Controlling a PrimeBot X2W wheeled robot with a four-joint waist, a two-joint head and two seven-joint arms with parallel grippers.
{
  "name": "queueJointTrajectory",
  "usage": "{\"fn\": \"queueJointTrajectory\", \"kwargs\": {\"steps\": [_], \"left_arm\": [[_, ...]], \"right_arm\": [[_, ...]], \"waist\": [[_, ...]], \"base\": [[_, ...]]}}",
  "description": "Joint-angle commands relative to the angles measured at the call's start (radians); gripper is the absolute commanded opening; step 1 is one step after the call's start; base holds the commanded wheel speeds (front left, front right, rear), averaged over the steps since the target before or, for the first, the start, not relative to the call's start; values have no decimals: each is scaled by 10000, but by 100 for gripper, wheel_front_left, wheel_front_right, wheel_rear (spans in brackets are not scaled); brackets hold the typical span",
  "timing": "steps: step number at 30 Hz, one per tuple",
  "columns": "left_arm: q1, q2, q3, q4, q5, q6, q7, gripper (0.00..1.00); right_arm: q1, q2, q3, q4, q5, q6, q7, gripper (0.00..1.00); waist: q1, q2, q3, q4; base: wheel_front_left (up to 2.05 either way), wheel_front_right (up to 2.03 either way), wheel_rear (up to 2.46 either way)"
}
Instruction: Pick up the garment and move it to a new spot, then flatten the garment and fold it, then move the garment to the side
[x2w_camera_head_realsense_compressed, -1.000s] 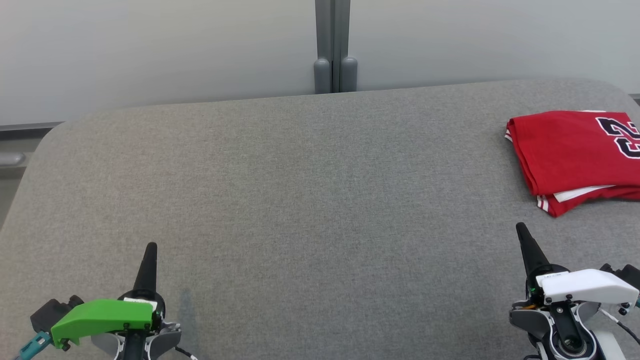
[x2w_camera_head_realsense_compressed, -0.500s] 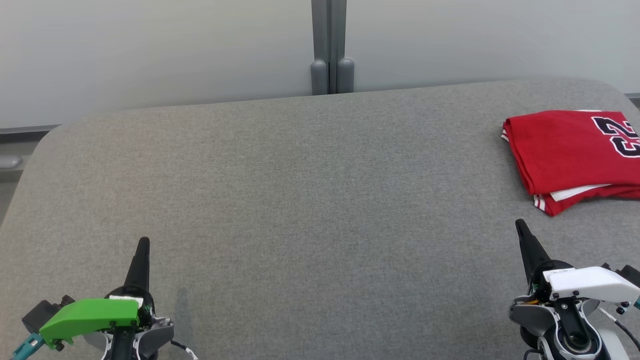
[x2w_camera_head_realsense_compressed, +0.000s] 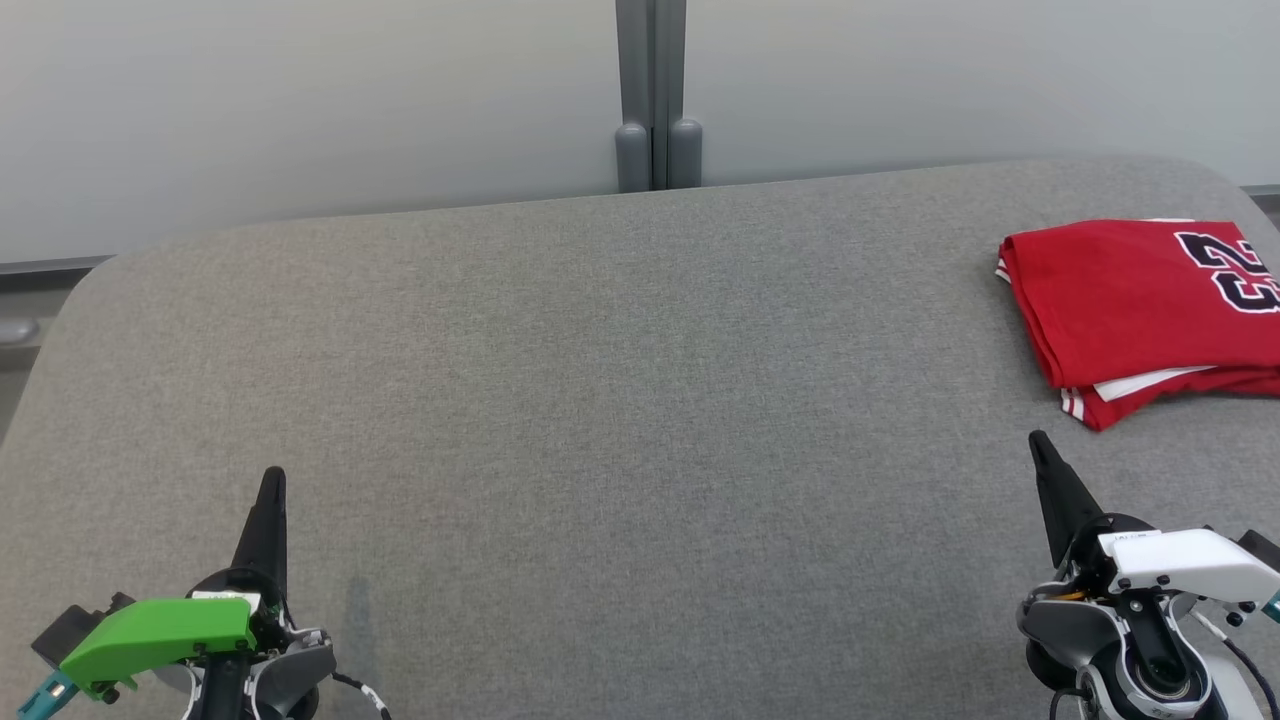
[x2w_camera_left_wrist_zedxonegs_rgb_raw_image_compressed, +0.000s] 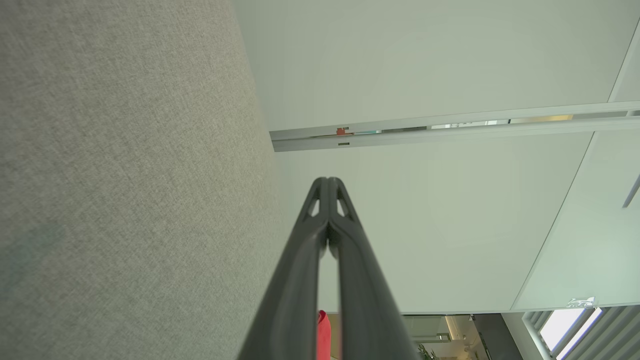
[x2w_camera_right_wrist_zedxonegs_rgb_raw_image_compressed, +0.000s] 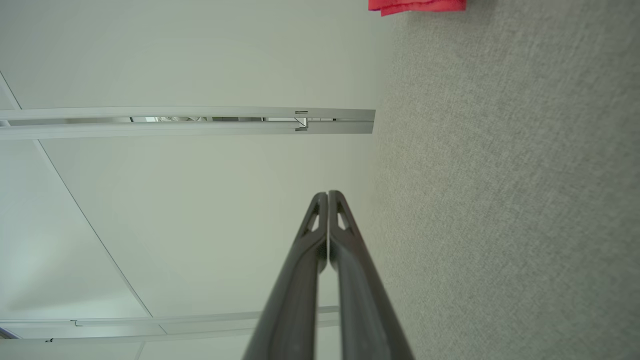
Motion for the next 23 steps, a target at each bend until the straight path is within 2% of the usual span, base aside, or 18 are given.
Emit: {"fn": "queueJointTrajectory", "kwargs": {"steps": [1,9,23], "left_arm": [[-195,3,90,-64,-182,-43,64,0],[-197,1,215,-94,-613,-128,207,0],[-173,-2,206,-83,-575,-127,207,0]], "right_arm": [[-135,-43,-23,17,218,1,89,0],[-155,-45,-51,36,718,0,211,0],[-151,-44,-46,34,682,0,203,0]], "waist": [[0,0,-4,-8],[0,0,-24,-51],[0,0,-24,-51]], "base": [[0,0,0],[0,0,0],[0,0,0]]}}
